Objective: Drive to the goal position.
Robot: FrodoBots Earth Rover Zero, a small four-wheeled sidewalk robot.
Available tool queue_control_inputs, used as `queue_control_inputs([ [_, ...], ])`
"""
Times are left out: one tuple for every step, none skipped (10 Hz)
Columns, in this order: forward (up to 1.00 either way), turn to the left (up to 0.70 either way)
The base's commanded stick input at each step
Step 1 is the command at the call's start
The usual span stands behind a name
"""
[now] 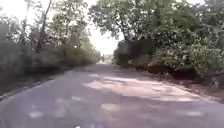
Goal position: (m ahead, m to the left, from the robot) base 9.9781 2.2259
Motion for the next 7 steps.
queue_control_inputs([
  [1.00, 0.00],
  [1.00, 0.00],
  [1.00, 0.00],
  [1.00, 0.00],
  [1.00, 0.00],
  [1.00, 0.00],
  [1.00, 0.00],
])
